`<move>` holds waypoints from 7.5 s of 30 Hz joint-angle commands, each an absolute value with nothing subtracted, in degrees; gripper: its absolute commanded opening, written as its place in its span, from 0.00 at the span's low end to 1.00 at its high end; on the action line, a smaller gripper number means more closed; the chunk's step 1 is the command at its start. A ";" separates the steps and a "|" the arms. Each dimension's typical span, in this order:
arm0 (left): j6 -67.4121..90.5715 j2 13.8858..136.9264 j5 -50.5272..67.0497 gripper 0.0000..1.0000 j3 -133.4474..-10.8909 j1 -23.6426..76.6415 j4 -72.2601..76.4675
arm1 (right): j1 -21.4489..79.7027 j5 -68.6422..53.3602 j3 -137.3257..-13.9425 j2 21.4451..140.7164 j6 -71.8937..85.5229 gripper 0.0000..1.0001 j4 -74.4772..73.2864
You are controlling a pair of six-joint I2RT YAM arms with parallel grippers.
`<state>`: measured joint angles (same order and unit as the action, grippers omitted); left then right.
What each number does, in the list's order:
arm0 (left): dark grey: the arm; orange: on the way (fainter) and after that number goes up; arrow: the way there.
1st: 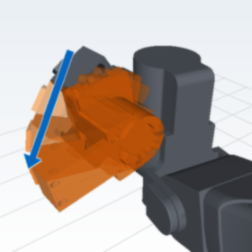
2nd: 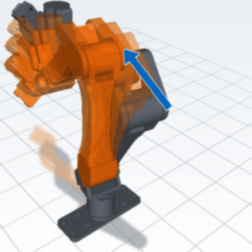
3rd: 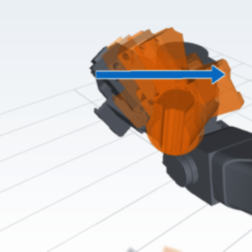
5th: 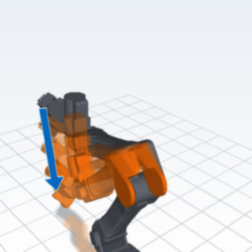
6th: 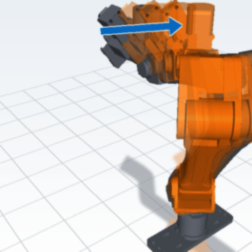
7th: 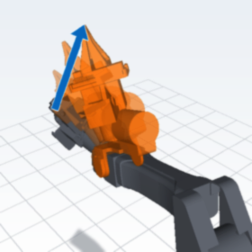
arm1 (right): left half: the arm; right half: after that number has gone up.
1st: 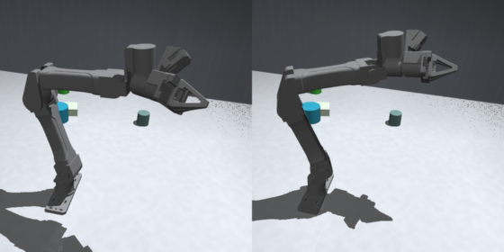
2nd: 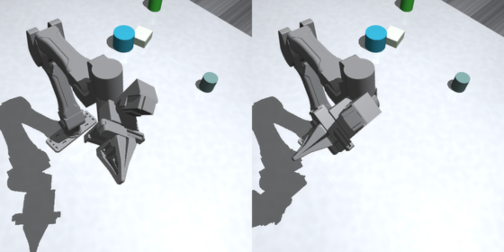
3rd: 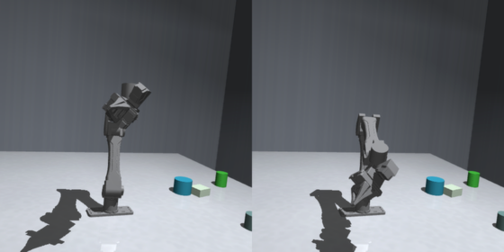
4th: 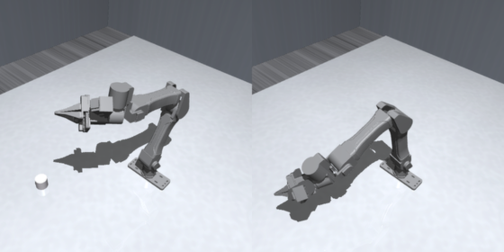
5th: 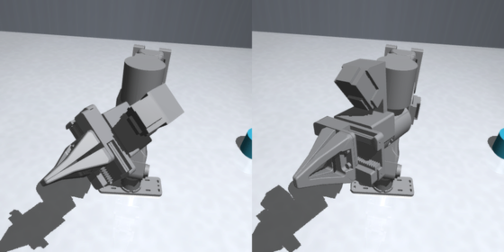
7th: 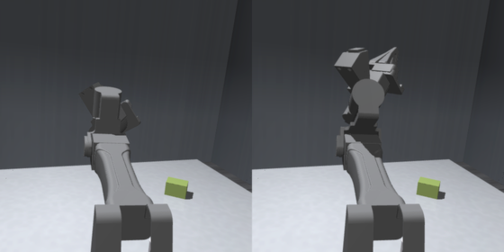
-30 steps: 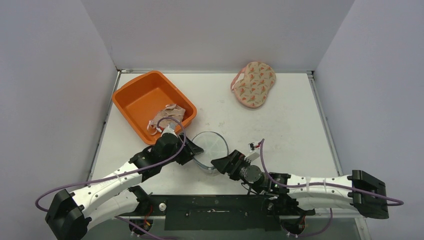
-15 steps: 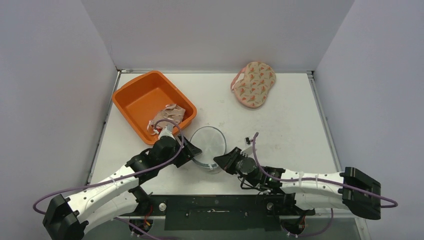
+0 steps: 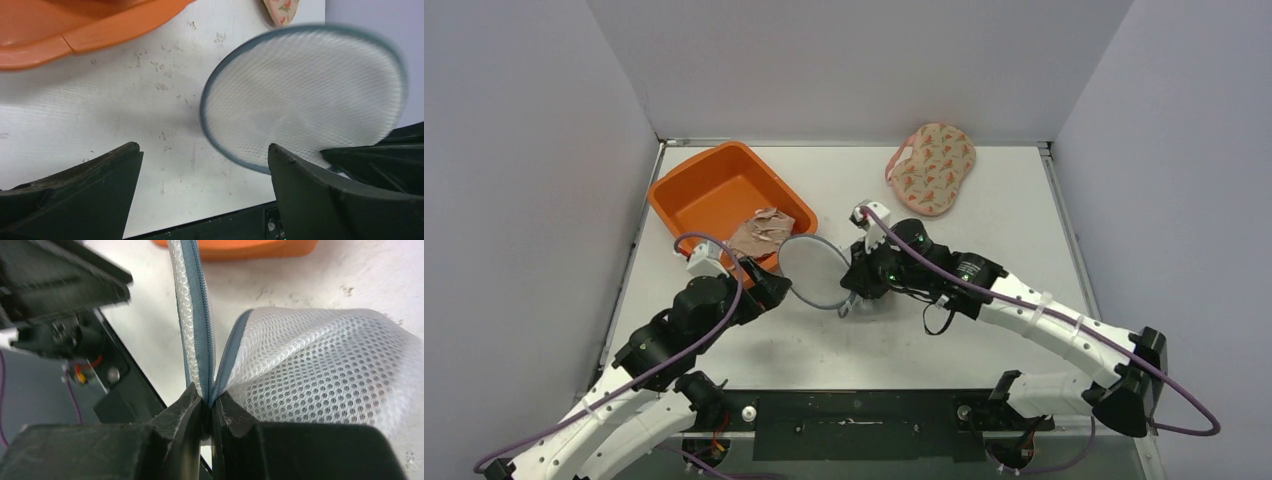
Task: Unzip the laundry bag and remove the bra
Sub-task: Unzip the laundry bag at the center of the board, then open the laundry bag at the center of the board.
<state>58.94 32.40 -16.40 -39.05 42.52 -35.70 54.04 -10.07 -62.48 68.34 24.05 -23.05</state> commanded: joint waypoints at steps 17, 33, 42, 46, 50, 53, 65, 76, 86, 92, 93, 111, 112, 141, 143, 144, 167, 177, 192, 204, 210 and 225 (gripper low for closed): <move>56.51 21.91 -15.52 0.98 -28.90 41.93 -29.12 | 39.73 -29.96 -50.28 72.68 11.66 0.12 -23.60; 52.92 31.44 -10.16 0.97 -27.97 41.49 -20.68 | 40.12 -14.26 -51.20 57.29 20.18 0.77 -31.01; 51.80 32.59 -5.75 0.88 -25.82 40.29 -14.33 | 56.69 -0.75 -52.71 56.43 31.04 0.72 -22.51; 51.06 34.98 -3.06 0.70 -25.25 40.17 -12.44 | 65.30 8.41 -52.34 62.31 32.68 0.68 -18.49; 50.45 37.10 -0.07 0.57 -23.23 40.10 -10.86 | 70.42 15.79 -53.27 68.25 35.42 0.67 -14.48; 50.98 36.91 1.85 0.57 -20.74 40.08 -9.06 | 72.63 19.12 -53.88 71.65 37.60 0.66 -11.54; 52.18 34.14 4.80 0.27 -15.51 40.08 -4.99 | 74.54 25.70 -55.72 75.73 41.40 0.69 -11.32; 53.52 30.61 7.84 0.39 -13.20 40.17 -4.89 | 74.63 29.46 -58.86 78.99 44.02 0.73 -15.27; 55.61 28.60 10.33 0.49 -11.81 40.12 -4.31 | 74.62 30.46 -57.92 78.65 45.83 0.76 -15.89; 58.31 27.72 12.81 0.32 -10.18 40.14 -1.76 | 74.62 31.03 -56.47 77.58 46.57 0.75 -15.02; 58.43 27.69 13.17 0.28 -10.01 40.16 -1.39 | 74.63 31.03 -56.13 77.49 46.60 0.74 -14.77; 53.92 31.17 12.57 0.00 -9.17 40.33 8.51 | 77.52 35.36 -68.93 88.79 48.15 0.76 -23.45; 53.84 31.32 12.52 0.00 -9.31 40.34 9.01 | 77.52 36.17 -70.23 89.95 49.00 0.76 -24.80; 52.49 33.75 10.64 0.00 -10.55 42.10 10.37 | 75.76 37.56 -71.11 91.33 52.97 0.05 -31.09; 52.47 33.46 9.50 0.00 -10.45 42.10 9.79 | 75.76 36.58 -69.65 89.22 52.05 0.05 -29.71; 52.54 33.34 9.01 0.00 -10.29 42.10 9.73 | 75.68 35.88 -68.94 88.10 51.37 0.05 -29.06; 52.04 40.03 -3.18 0.00 -18.31 41.72 8.26 | 75.25 35.04 -55.26 62.32 32.49 0.05 -13.67; 52.42 47.52 -1.93 0.00 -23.87 41.50 10.03 | 67.82 28.94 -51.39 57.06 29.82 0.05 -6.88; 47.61 46.39 -3.70 0.00 -24.96 39.90 1.54 | 64.16 29.84 -39.28 46.53 31.67 0.05 -2.86; 49.74 45.76 -8.54 0.00 -22.96 39.38 -3.02 | 64.16 46.49 -31.96 38.50 39.48 0.05 -8.00; 49.33 45.39 -11.14 0.00 -23.66 39.22 -5.74 | 64.07 54.71 -31.06 35.46 41.26 0.05 -11.24; 49.30 45.31 -11.86 0.00 -23.81 38.94 -8.27 | 64.18 58.38 -35.77 35.76 44.36 0.74 -20.85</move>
<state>49.34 46.13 -11.81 -23.03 39.27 -8.03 64.42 59.44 -32.84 36.27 48.88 -23.88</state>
